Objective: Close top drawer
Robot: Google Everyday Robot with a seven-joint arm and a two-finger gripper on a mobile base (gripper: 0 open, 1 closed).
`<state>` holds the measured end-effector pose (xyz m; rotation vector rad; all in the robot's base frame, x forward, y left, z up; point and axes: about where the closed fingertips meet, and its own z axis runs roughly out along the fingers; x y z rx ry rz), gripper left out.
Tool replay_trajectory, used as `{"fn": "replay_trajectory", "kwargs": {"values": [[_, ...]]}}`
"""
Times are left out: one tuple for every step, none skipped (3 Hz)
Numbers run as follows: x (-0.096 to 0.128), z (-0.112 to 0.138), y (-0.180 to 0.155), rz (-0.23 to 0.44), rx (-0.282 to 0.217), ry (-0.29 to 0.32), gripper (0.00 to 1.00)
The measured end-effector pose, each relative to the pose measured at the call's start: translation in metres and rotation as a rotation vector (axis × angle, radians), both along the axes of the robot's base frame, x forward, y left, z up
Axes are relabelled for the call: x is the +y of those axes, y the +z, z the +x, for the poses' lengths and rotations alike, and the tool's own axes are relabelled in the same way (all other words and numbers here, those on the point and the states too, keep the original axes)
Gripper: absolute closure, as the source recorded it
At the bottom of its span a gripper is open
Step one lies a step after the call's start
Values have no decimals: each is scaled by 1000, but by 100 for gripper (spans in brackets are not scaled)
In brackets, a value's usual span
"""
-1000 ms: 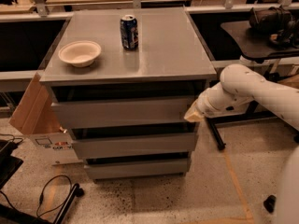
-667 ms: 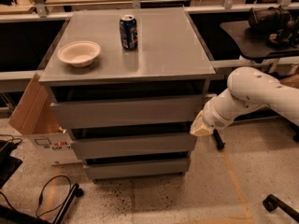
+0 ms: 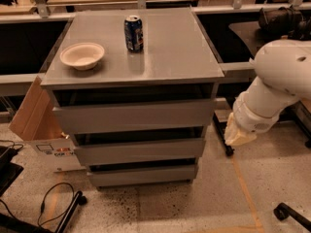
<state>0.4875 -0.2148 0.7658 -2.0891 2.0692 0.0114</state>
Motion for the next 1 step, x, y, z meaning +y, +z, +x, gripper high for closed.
{"fn": "replay_trajectory", "kwargs": {"values": [[-32,17,65,-100,-103,-63,100]]}}
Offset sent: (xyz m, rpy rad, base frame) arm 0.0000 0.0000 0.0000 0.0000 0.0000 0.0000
